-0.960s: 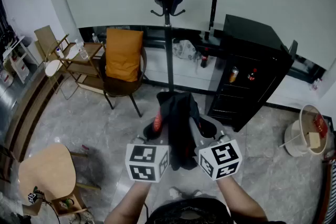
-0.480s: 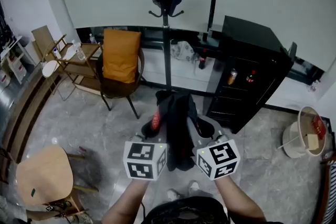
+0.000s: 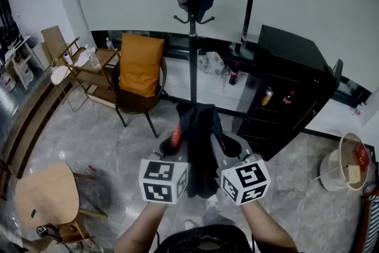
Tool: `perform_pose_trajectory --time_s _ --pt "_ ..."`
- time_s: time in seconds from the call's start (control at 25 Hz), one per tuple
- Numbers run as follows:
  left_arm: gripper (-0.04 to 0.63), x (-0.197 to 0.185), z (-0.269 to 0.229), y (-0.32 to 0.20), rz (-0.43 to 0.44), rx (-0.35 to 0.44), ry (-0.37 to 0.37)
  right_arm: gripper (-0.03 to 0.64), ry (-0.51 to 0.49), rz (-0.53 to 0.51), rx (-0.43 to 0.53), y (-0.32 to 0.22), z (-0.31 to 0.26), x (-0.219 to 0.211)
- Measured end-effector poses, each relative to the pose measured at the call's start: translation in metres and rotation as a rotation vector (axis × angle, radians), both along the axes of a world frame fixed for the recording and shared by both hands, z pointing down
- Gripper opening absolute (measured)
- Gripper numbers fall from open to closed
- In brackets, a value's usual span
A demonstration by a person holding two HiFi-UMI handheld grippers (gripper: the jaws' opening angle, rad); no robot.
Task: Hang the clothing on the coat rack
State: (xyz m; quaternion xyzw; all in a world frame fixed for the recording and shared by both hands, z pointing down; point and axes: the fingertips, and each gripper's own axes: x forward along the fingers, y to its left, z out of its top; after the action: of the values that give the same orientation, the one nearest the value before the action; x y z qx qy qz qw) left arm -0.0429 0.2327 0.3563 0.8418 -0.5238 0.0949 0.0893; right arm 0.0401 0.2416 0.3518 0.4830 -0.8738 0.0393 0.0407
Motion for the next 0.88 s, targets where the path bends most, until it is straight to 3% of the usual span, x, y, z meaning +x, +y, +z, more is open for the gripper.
perform_pose_trajectory --time_s 0.88 --pt "0.026 0.043 -0.003 -0.151 -0.096 -0.005 -0.022 0.025 -0.032 -0.102 0.001 -0.158 -0.002 0.041"
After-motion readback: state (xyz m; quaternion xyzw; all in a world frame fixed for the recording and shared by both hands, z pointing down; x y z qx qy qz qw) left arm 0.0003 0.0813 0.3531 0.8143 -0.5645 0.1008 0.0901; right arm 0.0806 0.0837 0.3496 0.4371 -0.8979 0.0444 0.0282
